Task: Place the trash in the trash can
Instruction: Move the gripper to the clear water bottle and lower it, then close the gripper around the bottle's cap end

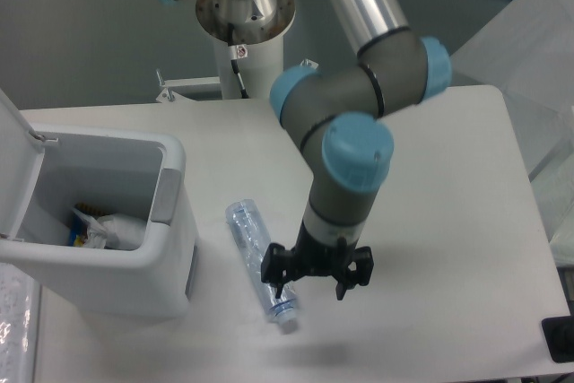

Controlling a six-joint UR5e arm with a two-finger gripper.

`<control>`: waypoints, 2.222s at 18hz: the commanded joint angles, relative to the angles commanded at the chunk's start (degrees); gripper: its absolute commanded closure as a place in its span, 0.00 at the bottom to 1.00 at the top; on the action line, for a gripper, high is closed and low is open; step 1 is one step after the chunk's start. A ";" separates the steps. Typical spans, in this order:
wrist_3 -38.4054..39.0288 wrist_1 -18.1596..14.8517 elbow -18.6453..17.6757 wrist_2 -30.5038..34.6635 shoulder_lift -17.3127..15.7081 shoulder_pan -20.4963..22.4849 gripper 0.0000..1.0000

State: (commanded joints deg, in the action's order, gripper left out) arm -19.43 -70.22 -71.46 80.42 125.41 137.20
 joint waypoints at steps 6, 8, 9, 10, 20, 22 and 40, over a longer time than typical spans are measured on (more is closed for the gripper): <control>4.22 -2.37 5.01 5.53 5.97 -2.81 0.00; 5.01 -3.26 5.55 7.99 7.04 -3.78 0.00; 4.93 -3.34 5.55 8.61 7.39 -4.13 0.00; 5.01 -3.35 5.55 9.05 7.65 -4.48 0.00; 7.82 -2.82 5.63 13.36 9.94 -5.98 0.00; 8.88 -2.56 5.63 14.06 10.55 -6.24 0.03; 10.55 -2.91 5.11 16.00 11.26 -7.30 0.58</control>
State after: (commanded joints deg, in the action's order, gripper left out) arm -8.88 -73.13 -66.36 96.42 136.67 129.90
